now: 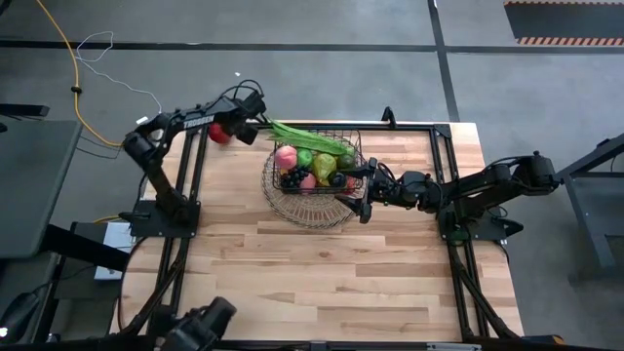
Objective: Build produce basket
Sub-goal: Put the pomegranate into the wire basket
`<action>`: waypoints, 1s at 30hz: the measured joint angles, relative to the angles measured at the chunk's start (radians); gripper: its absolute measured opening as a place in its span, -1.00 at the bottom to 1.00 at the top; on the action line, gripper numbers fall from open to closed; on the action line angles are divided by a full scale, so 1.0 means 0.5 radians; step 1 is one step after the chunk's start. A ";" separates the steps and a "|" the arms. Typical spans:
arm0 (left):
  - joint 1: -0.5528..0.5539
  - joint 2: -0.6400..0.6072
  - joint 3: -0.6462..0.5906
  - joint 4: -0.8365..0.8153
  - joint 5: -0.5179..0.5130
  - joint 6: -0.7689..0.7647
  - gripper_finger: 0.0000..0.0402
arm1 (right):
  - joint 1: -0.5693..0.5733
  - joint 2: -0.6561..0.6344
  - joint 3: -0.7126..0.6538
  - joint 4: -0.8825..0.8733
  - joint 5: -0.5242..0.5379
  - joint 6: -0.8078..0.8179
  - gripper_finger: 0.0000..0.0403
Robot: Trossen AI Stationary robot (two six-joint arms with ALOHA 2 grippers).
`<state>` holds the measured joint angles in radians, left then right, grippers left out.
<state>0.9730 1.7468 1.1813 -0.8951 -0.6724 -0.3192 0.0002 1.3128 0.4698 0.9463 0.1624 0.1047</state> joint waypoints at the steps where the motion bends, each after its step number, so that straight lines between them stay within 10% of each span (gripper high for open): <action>1: 0.007 0.041 0.028 -0.009 -0.019 -0.002 0.78 | -0.001 0.000 0.000 0.000 0.001 0.000 0.86; 10: -0.001 0.194 0.152 -0.061 -0.352 0.005 0.30 | -0.040 0.000 0.000 -0.048 0.002 0.004 0.86; 20: 0.072 0.190 0.154 -0.202 -0.474 0.012 -0.93 | -0.066 0.000 0.000 -0.079 0.001 0.105 0.86; 30: 0.083 0.329 0.154 -0.239 -0.524 -0.006 -0.98 | -0.066 0.000 0.000 -0.095 -0.001 0.147 0.86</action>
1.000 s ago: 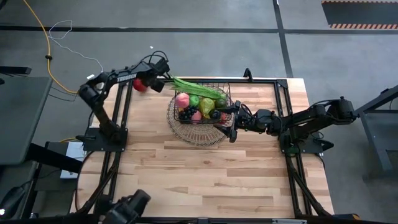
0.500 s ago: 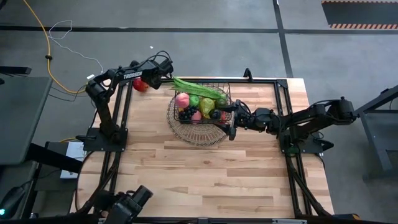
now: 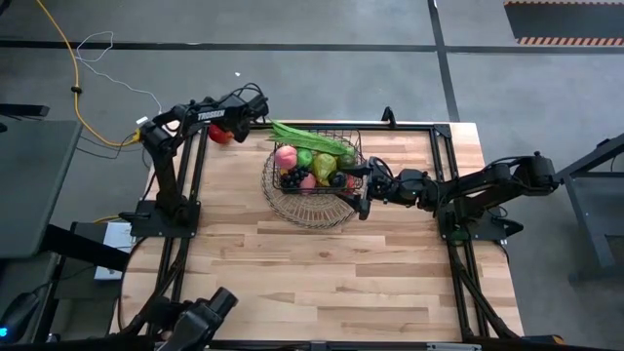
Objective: Build produce basket
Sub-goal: Put the pomegranate into the wire basket
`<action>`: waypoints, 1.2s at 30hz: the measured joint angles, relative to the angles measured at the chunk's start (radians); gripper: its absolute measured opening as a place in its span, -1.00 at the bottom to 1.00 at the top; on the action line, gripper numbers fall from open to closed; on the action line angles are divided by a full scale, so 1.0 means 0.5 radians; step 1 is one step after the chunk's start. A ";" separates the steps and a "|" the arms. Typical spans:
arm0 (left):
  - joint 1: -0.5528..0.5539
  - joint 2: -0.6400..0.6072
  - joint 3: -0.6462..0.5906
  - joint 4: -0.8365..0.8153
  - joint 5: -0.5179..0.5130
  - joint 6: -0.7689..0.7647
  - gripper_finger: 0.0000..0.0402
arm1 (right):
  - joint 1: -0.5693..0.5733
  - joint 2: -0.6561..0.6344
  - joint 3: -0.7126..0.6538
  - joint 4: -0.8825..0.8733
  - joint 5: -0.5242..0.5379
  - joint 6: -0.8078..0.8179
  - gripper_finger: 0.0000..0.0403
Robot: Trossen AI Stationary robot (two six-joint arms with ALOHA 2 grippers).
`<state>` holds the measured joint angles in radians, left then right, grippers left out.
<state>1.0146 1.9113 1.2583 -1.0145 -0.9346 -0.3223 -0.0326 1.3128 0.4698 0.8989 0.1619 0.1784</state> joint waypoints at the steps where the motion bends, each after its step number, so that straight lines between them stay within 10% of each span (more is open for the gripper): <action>1: 0.001 0.019 0.000 -0.005 -0.002 0.000 -0.99 | 0.000 0.000 0.000 0.000 0.000 -0.001 0.86; 15: -0.032 0.116 0.002 -0.077 0.116 0.019 -1.00 | 0.000 0.000 0.000 -0.015 0.000 0.009 0.86; 36: -0.645 0.122 -0.002 -0.524 0.261 -0.130 -1.00 | 0.000 0.000 0.000 -0.014 0.000 0.009 0.86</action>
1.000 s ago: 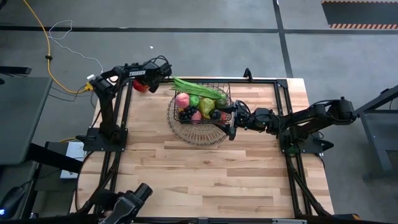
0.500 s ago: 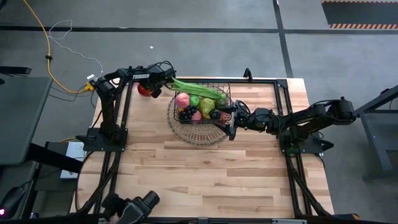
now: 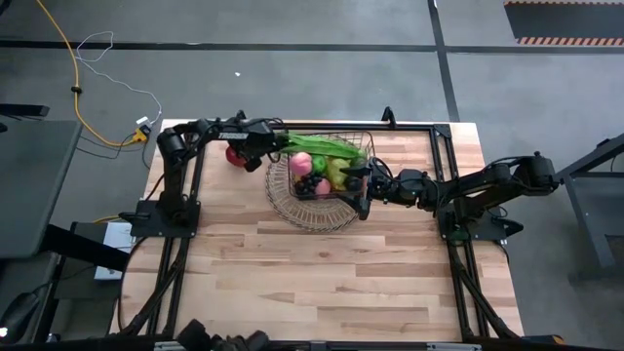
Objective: Build produce basket
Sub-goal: Put the pomegranate into the wire basket
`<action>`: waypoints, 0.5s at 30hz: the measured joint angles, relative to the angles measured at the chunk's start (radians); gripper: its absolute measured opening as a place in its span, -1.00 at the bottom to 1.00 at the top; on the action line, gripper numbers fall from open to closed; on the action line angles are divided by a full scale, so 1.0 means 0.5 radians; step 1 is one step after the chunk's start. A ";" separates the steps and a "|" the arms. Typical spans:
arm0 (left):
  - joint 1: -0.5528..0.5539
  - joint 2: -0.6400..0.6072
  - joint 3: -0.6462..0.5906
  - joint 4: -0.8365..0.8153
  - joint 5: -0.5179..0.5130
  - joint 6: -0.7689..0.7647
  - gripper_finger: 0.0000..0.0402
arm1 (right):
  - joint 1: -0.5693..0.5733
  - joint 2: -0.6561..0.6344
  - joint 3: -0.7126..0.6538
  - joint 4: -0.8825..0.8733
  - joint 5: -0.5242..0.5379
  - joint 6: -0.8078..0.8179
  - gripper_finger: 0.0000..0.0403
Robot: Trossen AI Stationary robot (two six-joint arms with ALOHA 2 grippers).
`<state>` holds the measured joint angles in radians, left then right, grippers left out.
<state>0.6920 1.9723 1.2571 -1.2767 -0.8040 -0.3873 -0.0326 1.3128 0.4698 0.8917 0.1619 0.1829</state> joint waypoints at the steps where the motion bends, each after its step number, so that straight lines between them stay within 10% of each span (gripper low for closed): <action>1: -0.028 0.000 -0.001 -0.016 0.002 -0.007 -1.00 | 0.000 0.000 0.000 0.000 0.000 0.000 0.86; 15: -0.084 -0.172 -0.287 -0.069 -0.108 -0.156 -1.00 | 0.001 0.000 0.000 -0.024 -0.029 0.048 0.86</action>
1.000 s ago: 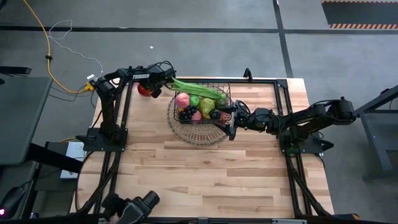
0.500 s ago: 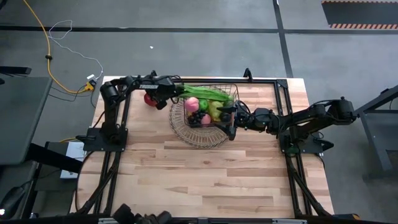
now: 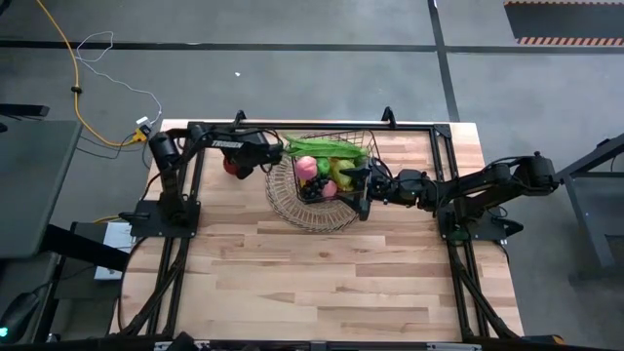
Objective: Build produce basket
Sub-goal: Put the pomegranate into the wire basket
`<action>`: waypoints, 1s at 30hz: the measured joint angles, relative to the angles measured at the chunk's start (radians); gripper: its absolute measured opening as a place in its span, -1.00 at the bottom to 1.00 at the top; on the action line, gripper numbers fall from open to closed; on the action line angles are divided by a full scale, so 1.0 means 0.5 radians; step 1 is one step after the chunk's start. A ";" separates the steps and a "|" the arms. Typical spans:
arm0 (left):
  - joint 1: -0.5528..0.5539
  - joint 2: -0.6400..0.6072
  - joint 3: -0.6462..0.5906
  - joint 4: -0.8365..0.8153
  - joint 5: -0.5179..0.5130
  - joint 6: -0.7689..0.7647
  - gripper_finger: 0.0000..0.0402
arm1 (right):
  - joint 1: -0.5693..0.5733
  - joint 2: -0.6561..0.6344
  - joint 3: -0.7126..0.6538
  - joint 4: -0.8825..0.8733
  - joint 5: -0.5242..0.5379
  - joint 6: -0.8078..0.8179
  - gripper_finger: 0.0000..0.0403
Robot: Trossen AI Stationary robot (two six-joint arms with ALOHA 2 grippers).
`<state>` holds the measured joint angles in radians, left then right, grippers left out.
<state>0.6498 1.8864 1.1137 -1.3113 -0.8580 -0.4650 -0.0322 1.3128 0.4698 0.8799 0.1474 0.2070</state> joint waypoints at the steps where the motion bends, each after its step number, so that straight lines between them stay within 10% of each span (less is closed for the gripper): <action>1: 0.007 -0.028 -0.017 -0.001 0.008 -0.006 -1.00 | 0.000 0.000 0.000 0.000 0.000 0.003 0.86; 19: -0.221 -0.909 -0.192 0.083 0.210 0.246 -1.00 | 0.000 0.000 0.000 0.001 0.000 0.004 0.86; 30: -0.196 -1.220 -0.205 0.544 1.119 1.005 -0.90 | 0.000 0.000 0.000 0.001 -0.001 0.004 0.86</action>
<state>0.5518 1.2765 1.0111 -1.0391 -0.2986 0.0376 -0.0322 1.3128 0.4698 0.8806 0.1471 0.2092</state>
